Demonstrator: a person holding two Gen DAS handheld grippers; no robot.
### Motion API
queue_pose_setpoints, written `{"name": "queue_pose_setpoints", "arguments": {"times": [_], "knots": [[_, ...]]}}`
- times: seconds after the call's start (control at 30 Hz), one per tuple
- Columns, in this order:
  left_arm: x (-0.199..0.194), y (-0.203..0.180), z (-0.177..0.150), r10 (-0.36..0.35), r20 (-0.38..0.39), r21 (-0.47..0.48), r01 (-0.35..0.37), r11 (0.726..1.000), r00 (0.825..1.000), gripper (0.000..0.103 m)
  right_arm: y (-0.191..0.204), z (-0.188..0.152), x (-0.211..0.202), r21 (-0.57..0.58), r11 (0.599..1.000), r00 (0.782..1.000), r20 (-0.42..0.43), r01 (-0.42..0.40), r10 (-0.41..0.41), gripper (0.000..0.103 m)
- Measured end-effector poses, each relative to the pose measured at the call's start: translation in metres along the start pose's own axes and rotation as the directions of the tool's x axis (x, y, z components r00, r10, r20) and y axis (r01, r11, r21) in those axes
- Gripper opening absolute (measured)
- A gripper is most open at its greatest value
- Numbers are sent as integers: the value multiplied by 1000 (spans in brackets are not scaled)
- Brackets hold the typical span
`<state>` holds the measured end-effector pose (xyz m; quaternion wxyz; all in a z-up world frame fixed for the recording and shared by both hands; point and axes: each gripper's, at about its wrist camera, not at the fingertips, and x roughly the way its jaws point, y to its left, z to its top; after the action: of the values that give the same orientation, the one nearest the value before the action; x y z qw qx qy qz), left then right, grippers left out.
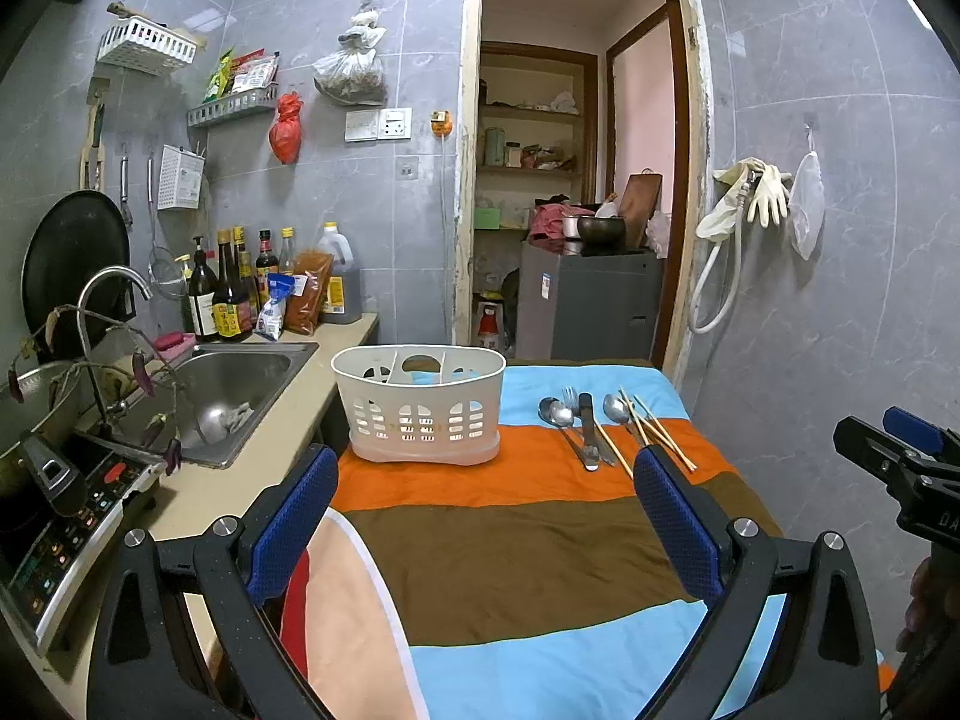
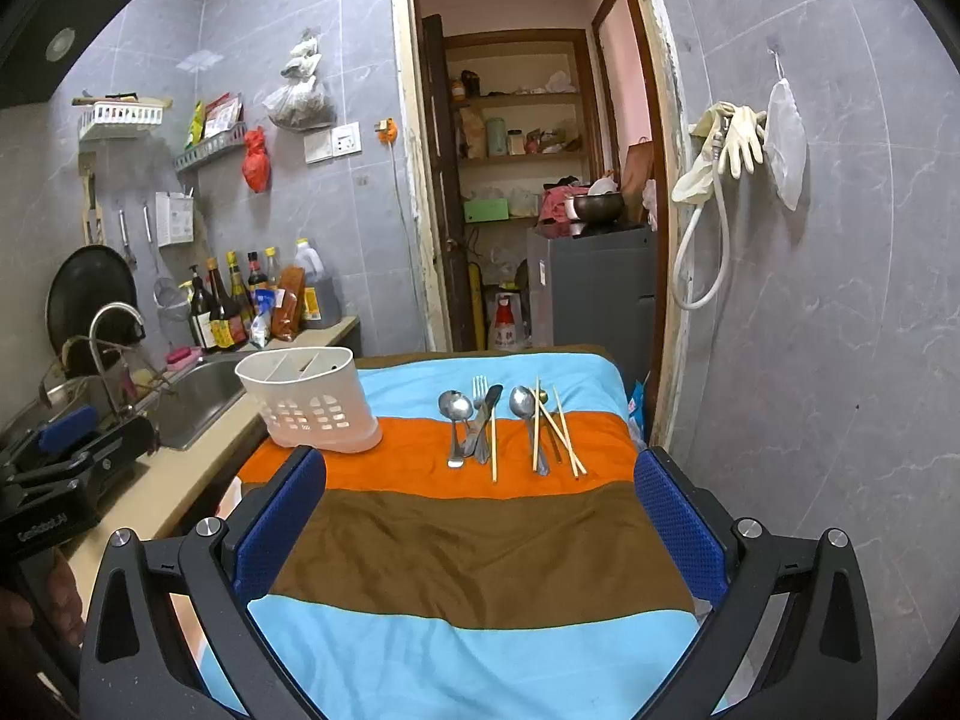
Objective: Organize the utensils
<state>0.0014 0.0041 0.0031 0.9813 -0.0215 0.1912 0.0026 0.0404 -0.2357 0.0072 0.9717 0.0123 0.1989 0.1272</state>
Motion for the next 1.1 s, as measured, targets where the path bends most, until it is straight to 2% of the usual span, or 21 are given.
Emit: {"name": "queue_pose_setpoints", "arguments": {"times": [1.1], "knots": [[-2,-6,3,6,9,13,-6,1000,1000,97,2,0,-1,4,1000,1000,4,-9,9,103]]}}
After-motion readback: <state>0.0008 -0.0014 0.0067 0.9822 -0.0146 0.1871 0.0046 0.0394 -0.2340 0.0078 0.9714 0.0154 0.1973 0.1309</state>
